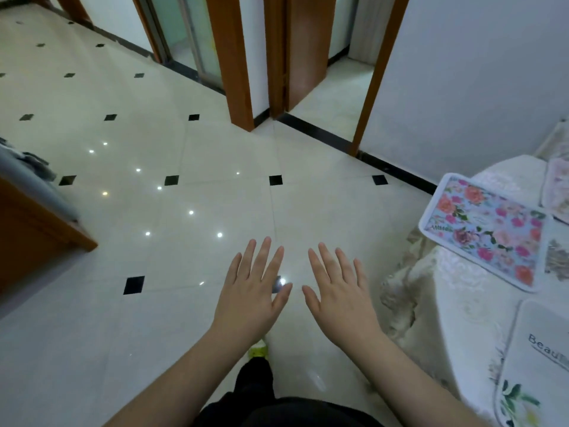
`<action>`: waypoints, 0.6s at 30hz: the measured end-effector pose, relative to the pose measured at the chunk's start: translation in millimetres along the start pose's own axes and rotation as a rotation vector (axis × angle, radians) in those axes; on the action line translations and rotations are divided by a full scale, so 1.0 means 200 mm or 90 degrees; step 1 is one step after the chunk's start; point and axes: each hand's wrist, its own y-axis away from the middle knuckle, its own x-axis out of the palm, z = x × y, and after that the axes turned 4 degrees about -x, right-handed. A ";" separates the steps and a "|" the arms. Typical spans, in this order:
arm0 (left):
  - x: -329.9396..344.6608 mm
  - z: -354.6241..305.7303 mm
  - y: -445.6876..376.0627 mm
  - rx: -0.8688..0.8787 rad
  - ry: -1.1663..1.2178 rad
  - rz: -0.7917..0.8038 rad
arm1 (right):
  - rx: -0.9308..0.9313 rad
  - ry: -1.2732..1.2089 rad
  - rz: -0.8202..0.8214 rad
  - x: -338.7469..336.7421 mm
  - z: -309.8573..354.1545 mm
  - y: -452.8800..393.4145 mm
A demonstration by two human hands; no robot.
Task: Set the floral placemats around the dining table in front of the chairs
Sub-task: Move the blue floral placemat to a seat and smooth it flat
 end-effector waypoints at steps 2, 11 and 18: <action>0.02 0.05 -0.16 0.027 -0.001 -0.003 | 0.022 0.015 0.006 0.02 -0.01 -0.14; -0.02 0.33 -0.80 0.131 0.018 -0.012 | 0.115 0.045 0.007 -0.02 -0.03 -0.65; 0.02 0.27 -1.14 0.196 0.003 0.030 | 0.176 0.038 0.010 -0.02 -0.14 -0.89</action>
